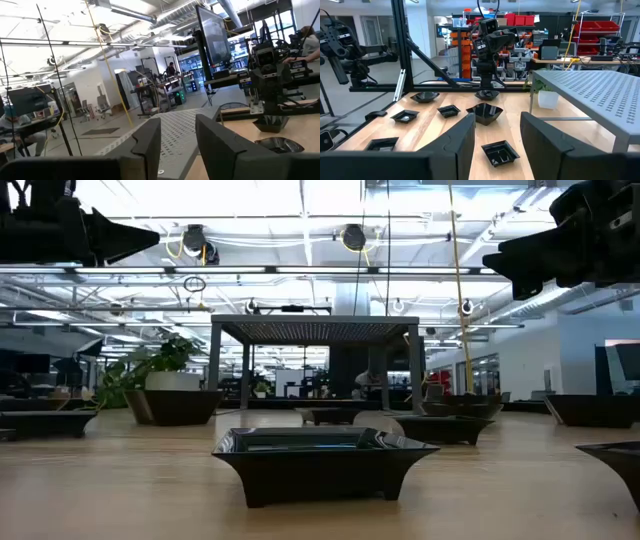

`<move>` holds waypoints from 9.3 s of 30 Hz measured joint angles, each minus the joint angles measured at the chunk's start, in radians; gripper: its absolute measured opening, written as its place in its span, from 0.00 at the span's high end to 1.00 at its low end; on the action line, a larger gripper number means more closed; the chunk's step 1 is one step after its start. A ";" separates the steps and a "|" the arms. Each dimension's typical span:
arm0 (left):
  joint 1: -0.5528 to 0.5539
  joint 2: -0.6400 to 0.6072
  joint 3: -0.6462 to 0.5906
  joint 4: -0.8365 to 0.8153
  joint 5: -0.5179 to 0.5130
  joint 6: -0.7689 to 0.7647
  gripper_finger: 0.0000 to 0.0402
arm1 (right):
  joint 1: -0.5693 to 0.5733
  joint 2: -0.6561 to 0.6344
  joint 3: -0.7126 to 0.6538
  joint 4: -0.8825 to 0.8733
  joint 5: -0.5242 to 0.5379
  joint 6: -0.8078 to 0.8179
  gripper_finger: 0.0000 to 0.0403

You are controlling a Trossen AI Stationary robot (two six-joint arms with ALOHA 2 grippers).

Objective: Pick & Place Mini shaped plates

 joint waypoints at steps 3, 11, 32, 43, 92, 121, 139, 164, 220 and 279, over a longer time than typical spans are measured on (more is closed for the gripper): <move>0.000 0.000 0.000 0.000 0.000 0.000 0.68 | 0.000 0.000 0.000 0.000 0.000 0.000 0.64; 0.000 0.000 0.000 0.000 0.000 0.000 0.68 | 0.000 0.000 0.000 0.000 0.000 0.000 0.64; 0.000 0.000 0.000 0.000 0.000 0.000 0.68 | 0.000 0.000 0.000 0.000 0.000 0.000 0.64; 0.000 0.000 0.000 0.000 0.000 0.000 0.68 | 0.000 0.000 0.000 0.000 0.000 0.000 0.64; 0.000 0.000 0.000 0.000 0.000 0.000 0.68 | 0.000 0.000 0.000 0.001 0.000 0.000 0.64; 0.000 0.000 0.000 0.000 0.000 0.000 0.68 | 0.000 0.000 0.000 0.003 0.000 0.000 0.64; 0.000 0.000 0.000 0.000 0.000 0.000 0.68 | 0.000 0.000 0.000 0.003 0.000 0.000 0.64; 0.000 0.000 0.000 0.000 0.000 0.000 0.68 | 0.000 0.000 0.000 0.003 0.000 0.000 0.64; 0.000 0.000 0.000 0.000 0.000 0.000 0.68 | 0.000 0.000 0.000 0.003 0.000 0.000 0.64; 0.000 0.000 0.000 0.000 0.000 0.000 0.68 | 0.000 0.000 0.000 0.511 0.004 0.667 0.64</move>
